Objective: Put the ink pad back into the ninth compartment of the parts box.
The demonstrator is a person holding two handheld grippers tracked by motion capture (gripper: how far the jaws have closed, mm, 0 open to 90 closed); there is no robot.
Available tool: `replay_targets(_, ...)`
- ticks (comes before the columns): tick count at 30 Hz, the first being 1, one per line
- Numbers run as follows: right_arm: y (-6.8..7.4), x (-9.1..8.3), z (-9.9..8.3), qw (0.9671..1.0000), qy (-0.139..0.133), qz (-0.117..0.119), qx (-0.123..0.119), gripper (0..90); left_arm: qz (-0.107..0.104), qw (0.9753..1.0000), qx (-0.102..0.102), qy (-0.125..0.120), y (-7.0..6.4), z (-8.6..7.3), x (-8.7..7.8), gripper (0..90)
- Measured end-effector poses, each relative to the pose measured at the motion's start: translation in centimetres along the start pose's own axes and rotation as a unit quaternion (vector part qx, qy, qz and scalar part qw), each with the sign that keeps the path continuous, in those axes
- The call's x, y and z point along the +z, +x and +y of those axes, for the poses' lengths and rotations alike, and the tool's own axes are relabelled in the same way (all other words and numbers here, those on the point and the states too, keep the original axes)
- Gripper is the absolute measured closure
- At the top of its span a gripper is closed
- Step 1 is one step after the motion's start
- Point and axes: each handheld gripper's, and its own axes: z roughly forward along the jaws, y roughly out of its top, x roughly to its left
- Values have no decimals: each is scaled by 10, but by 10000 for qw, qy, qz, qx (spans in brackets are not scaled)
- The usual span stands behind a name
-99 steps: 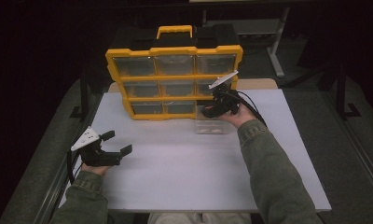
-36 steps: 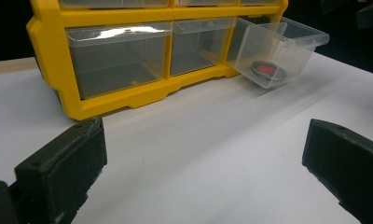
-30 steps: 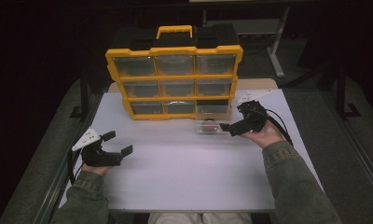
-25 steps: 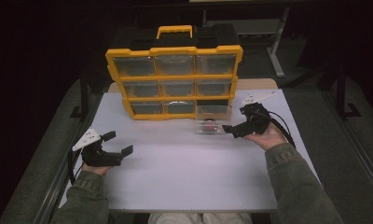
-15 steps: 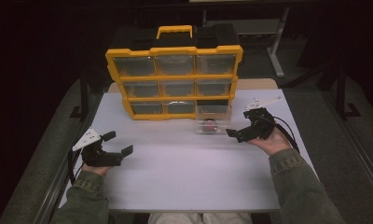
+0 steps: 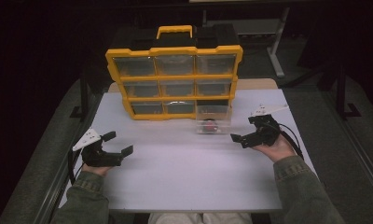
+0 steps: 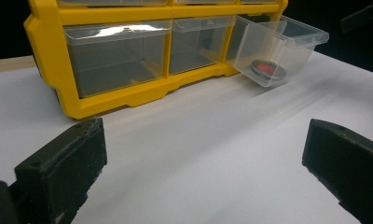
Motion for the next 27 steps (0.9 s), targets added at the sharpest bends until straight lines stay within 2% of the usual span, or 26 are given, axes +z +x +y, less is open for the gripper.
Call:
replay_targets(15,3,-6,-23,9999,-115,-57,88,0,8,10000,-15,18,0,0,0,0)
replay_targets(27,2,-16,-42,9992,-229,-191,259,0,-12,10000,-13,37,0,0,0,0)
